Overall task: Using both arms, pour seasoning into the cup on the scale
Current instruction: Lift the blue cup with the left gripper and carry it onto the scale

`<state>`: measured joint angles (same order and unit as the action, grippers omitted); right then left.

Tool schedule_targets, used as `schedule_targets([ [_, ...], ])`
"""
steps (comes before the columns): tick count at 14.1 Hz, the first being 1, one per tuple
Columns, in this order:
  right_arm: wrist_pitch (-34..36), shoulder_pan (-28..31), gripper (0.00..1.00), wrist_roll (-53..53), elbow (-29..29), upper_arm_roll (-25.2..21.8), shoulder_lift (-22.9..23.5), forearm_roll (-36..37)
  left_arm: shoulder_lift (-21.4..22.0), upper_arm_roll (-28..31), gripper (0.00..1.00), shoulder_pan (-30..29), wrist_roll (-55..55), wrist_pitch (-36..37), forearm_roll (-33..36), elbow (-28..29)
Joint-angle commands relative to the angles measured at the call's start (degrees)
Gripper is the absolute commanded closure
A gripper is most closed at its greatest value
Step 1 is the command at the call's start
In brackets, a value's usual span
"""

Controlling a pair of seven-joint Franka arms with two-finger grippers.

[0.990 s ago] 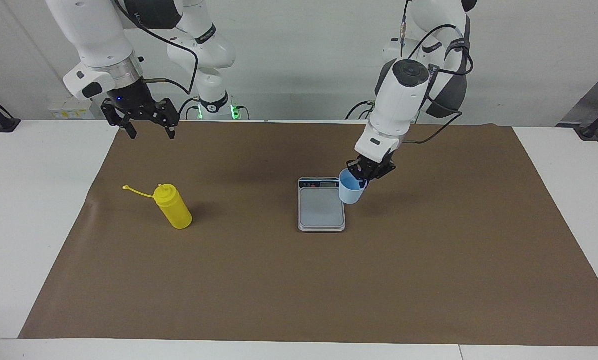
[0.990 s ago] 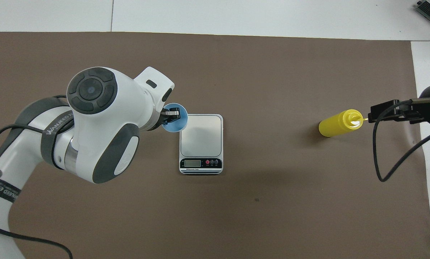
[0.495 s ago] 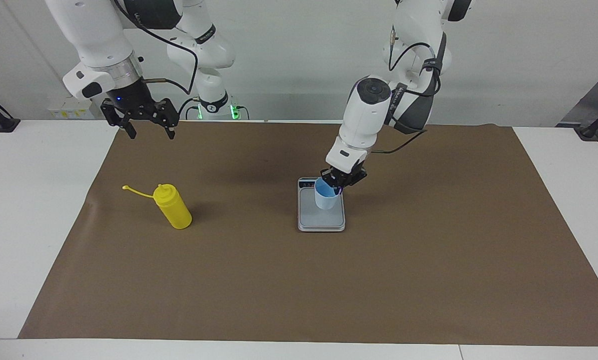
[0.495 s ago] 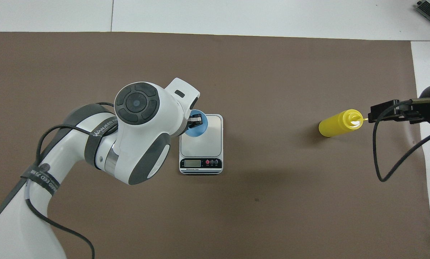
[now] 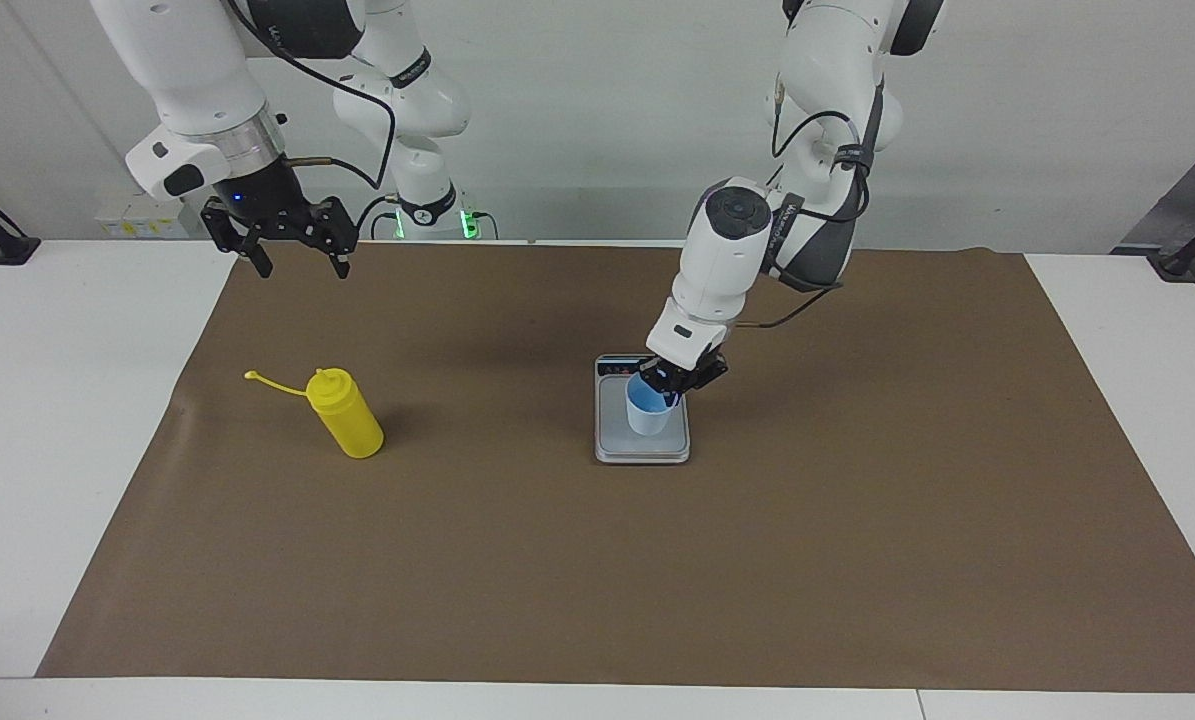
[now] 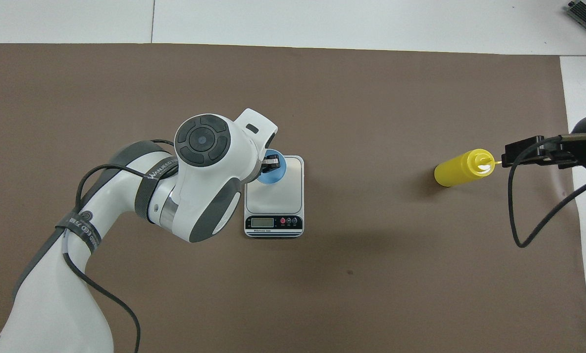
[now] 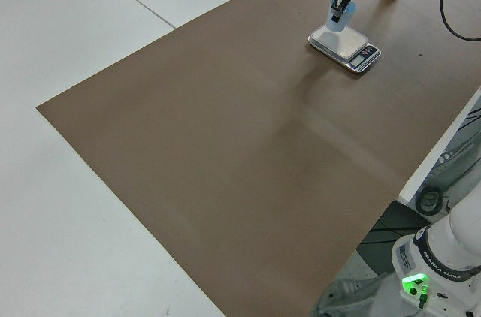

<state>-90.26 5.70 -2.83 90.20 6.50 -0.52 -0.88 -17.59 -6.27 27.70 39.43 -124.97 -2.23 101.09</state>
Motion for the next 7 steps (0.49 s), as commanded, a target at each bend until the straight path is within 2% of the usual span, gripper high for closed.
schedule_targets([
  [1,-0.79,0.72,0.0,-0.51,1.82,0.35,-1.5,-0.71,-0.25,0.65,1.0,0.95,1.0,-0.89,1.35,0.07],
  [7,-0.79,0.72,0.0,-0.51,1.82,0.35,-1.5,-0.71,-0.07,0.65,1.0,1.65,0.65,-1.95,1.44,2.09],
])
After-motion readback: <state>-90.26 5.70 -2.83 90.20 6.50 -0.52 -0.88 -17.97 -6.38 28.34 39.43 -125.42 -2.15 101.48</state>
